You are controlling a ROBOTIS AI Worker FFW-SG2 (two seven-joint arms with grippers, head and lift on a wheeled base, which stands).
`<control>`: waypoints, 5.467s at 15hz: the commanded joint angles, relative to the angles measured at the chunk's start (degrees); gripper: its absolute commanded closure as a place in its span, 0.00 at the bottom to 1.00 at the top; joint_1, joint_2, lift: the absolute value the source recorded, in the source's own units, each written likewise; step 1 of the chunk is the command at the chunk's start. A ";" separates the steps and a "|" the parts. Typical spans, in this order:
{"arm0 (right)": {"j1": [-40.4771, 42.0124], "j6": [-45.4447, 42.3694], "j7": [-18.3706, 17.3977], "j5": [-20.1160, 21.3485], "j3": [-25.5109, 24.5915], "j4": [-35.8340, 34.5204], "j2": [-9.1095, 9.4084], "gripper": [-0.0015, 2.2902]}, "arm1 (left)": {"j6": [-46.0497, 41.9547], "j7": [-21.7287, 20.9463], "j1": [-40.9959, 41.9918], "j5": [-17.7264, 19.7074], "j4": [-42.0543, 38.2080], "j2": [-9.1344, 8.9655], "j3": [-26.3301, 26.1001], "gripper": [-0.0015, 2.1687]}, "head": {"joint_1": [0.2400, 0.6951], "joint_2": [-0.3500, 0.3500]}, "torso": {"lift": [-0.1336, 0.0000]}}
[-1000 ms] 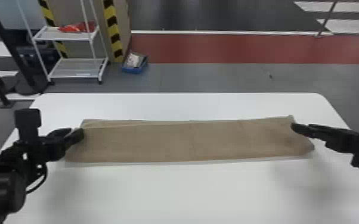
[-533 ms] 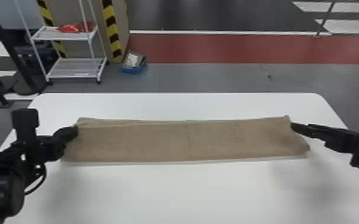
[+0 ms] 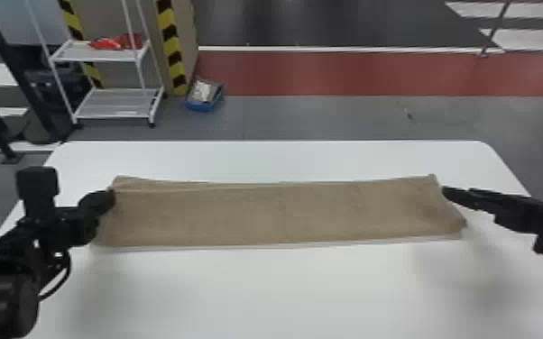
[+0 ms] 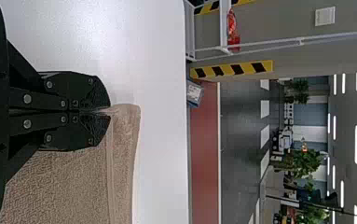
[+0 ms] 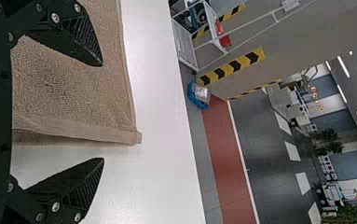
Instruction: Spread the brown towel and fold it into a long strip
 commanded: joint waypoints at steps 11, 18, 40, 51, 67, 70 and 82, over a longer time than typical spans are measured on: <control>0.88 0.52 0.18 -0.27 -0.97 -0.01 -0.44 0.08 | -4.82 2.09 0.73 -0.61 1.53 -0.05 -2.11 0.42 | 1.00 0.47 | 0.08; 0.53 0.17 0.00 -0.09 -0.79 0.07 -0.44 0.08 | -8.51 0.07 2.40 0.09 -0.75 0.21 -1.32 0.52 | 1.00 0.47 | 0.08; -8.61 -22.15 -16.52 12.91 13.18 17.92 3.51 0.24 | -12.20 -1.87 4.60 2.20 -1.63 0.39 0.17 0.54 | 1.00 0.51 | 0.08; -5.36 -22.15 -14.33 11.77 10.55 13.96 3.08 0.62 | -12.02 -1.87 4.86 2.20 -2.33 0.48 0.53 0.54 | 1.00 0.51 | 0.08; 3.16 -23.73 -14.33 7.90 2.11 2.62 3.60 0.66 | -12.02 -1.60 2.58 1.76 -2.51 0.21 -1.32 0.54 | 1.00 0.43 | 0.08; 2.99 -23.73 -14.68 7.90 2.55 2.62 3.69 0.66 | -12.02 -1.25 0.55 0.88 0.57 0.30 -2.73 0.54 | 1.00 0.42 | 0.08; 1.49 -24.79 -14.94 8.69 4.57 3.15 3.78 0.65 | -16.07 0.68 -2.52 -3.34 6.63 0.21 -5.45 0.48 | 1.00 0.44 | 0.08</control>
